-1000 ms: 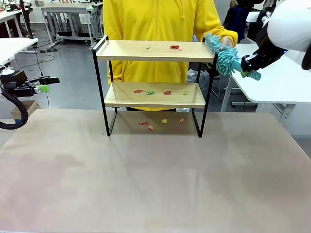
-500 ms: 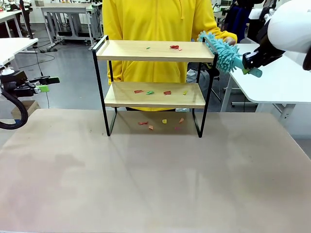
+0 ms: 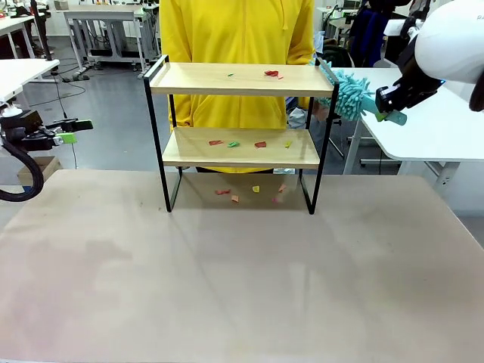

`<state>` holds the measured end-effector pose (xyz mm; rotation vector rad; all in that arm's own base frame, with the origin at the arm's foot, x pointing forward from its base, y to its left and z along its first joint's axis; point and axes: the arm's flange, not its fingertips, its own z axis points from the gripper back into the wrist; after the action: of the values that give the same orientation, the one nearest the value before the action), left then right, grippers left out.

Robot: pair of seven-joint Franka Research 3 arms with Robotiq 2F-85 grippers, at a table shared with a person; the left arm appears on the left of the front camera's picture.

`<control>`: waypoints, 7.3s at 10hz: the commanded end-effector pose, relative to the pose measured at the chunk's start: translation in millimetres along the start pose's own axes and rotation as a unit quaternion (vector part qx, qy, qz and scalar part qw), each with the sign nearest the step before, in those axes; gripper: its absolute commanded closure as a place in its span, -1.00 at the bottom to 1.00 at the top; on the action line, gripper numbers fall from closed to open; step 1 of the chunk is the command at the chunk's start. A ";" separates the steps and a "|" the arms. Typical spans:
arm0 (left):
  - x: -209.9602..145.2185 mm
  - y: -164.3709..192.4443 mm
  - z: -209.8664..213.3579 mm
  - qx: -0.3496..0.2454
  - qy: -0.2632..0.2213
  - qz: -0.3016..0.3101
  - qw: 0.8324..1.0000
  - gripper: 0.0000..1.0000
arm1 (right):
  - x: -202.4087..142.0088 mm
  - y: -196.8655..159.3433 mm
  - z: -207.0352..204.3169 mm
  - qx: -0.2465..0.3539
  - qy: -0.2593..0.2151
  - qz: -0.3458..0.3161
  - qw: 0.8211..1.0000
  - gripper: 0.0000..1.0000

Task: Clean the shelf.
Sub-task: Pick up the Duster handed by the human, then clean the specific section of the Shelf indicated by the human with the Duster.

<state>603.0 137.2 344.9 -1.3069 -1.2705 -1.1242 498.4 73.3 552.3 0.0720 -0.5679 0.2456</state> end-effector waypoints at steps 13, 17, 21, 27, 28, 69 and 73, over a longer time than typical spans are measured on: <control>3.1 -0.6 -1.1 0.000 0.001 -0.007 1.000 -1.00 | -38.0 -102.9 62.5 -0.017 0.152 0.122 0.981 0.74; 3.1 -0.6 -1.1 0.000 0.001 -0.007 1.000 -1.00 | -103.2 -104.0 95.1 0.029 0.293 0.279 0.914 0.74; 3.1 -0.6 -1.1 0.000 0.001 -0.007 1.000 -1.00 | -150.4 -35.2 100.9 0.161 0.326 0.429 0.827 0.74; 3.1 -0.6 -1.1 0.000 0.001 -0.007 1.000 -1.00 | -158.6 53.3 59.5 0.230 0.255 0.500 0.795 0.74; 3.1 -0.6 -1.1 0.000 0.001 -0.007 1.000 -1.00 | -156.8 53.5 53.2 0.214 0.241 0.488 0.811 0.74; 3.1 -0.6 -1.1 0.000 0.001 -0.007 1.000 -1.00 | -144.7 76.8 88.0 0.254 0.226 0.460 0.821 0.74; 3.1 -0.6 -1.1 0.000 0.001 -0.007 1.000 -1.00 | -115.2 141.0 173.0 0.306 0.140 0.370 0.866 0.74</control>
<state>603.4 137.0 344.7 -1.3068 -1.2695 -1.1253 287.1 145.0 621.1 0.3848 -0.1417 1.2511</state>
